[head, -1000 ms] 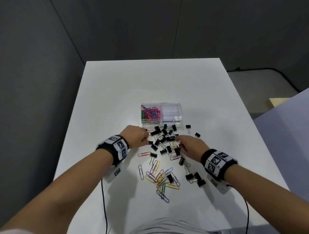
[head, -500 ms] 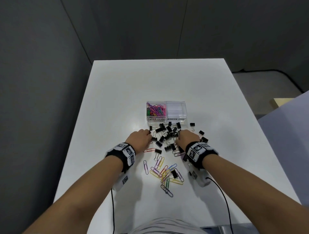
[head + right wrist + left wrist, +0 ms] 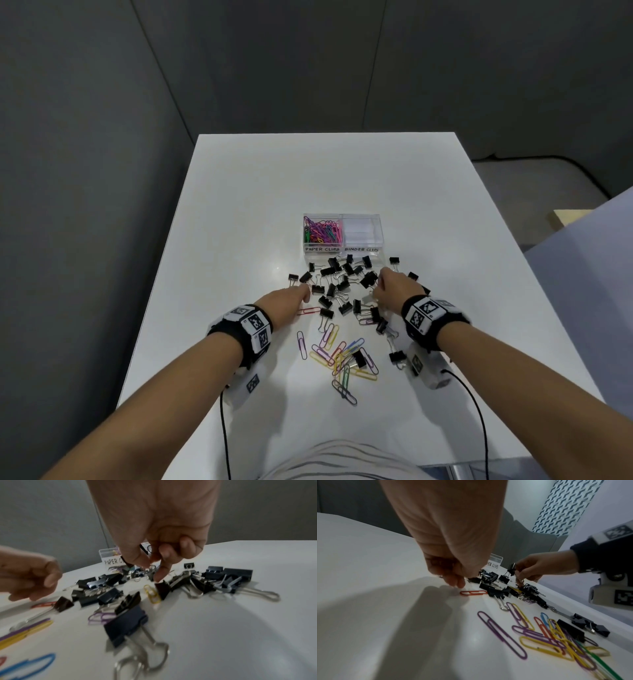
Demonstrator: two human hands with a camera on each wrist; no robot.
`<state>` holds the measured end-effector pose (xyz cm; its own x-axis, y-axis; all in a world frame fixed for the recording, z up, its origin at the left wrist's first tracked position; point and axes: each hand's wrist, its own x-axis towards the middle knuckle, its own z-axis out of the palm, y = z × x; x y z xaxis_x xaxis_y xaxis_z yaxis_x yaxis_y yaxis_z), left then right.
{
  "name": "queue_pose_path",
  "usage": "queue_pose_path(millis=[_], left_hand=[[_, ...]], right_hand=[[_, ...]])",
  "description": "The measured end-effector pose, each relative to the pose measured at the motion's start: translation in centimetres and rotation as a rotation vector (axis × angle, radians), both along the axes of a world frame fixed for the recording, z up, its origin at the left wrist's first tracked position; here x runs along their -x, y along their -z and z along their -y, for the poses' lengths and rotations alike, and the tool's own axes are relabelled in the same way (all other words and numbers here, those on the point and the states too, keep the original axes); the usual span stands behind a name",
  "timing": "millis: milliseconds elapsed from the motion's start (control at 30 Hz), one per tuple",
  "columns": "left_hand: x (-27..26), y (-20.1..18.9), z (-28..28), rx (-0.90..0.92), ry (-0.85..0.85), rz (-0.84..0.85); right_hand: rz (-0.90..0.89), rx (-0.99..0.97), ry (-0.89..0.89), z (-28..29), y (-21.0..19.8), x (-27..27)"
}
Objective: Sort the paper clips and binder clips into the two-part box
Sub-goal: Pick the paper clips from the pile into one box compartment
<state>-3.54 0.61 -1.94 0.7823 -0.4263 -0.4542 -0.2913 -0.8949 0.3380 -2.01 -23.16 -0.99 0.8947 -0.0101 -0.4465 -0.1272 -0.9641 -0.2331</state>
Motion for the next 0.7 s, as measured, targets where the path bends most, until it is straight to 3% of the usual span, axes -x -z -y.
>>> queue_pose_path(millis=[233,400,533,700], left_hand=[[-0.4,0.7,0.8,-0.083,0.056,0.05],[-0.6,1.0,1.1,-0.039,0.048,0.032],[-0.4,0.6,1.4,-0.037,0.067,0.014],[0.2,0.0,1.3,-0.007,0.044,-0.017]], right_hand=[[0.008,0.068,0.067,2.6,-0.4,-0.8],[0.11,0.079,-0.048,2.4,0.2,0.2],[0.067,0.123,-0.189,1.0,0.6,0.4],[0.067,0.184,-0.22,0.0,1.3,0.5]])
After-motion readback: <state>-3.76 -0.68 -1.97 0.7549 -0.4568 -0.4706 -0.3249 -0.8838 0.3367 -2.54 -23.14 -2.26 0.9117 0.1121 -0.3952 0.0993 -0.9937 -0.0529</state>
